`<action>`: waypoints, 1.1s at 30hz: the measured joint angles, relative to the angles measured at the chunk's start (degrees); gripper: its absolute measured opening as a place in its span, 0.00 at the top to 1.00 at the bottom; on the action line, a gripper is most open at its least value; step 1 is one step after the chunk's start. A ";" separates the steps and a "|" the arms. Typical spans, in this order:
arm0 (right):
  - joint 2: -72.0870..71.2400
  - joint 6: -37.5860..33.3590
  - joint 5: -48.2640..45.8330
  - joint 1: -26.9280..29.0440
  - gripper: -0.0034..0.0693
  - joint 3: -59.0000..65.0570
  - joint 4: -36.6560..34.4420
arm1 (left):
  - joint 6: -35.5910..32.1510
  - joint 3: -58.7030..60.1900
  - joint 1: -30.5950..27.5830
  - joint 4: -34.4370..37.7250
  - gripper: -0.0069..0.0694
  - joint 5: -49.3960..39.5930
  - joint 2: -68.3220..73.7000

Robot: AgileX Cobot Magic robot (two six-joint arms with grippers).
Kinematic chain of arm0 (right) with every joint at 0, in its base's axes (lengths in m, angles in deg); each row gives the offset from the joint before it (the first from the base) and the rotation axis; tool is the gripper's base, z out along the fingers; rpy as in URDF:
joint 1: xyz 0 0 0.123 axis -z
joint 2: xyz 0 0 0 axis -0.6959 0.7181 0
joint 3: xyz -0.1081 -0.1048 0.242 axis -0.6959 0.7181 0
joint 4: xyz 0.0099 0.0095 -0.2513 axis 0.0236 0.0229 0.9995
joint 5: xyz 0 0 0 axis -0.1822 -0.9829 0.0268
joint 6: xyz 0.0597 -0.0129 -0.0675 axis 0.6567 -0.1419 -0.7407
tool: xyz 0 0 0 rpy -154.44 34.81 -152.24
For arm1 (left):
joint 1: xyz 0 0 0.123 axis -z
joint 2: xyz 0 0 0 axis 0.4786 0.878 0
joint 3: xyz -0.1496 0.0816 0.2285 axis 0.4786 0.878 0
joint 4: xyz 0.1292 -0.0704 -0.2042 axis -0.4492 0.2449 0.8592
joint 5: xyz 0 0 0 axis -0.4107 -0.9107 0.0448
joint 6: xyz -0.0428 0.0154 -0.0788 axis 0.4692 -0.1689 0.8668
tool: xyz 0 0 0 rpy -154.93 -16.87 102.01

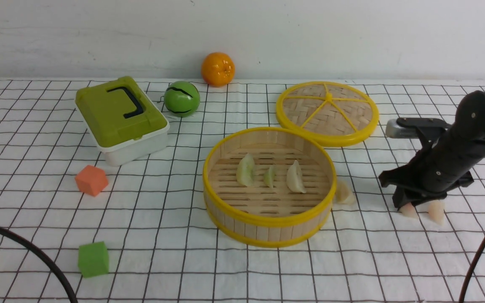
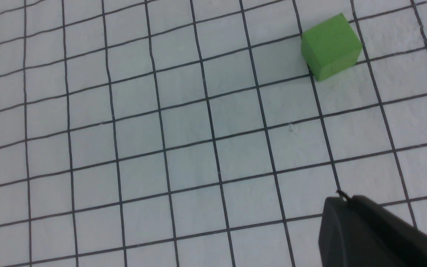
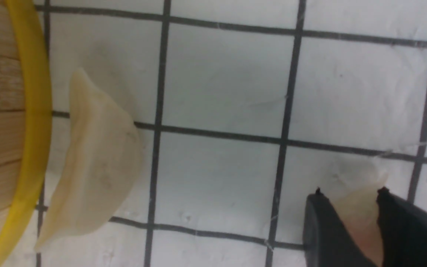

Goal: Put the dumplings into the steamer on the table with the white tablecloth.
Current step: 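Reach for and grasp a dumpling lying on the table beside the steamer, then place the dumpling in the bamboo steamer basket with the right gripper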

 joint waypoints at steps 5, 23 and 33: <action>-1.50 0.11 -2.02 0.00 0.72 -0.14 -0.17 | 2.15 0.00 0.00 -0.98 0.93 0.96 0.00; -4.58 5.04 6.01 -26.94 0.72 -6.25 -9.24 | 18.77 1.77 0.00 -6.81 0.93 9.75 0.00; 0.75 6.44 9.87 -27.41 0.72 -6.25 -11.81 | 19.62 1.77 0.00 -6.45 0.93 9.86 0.00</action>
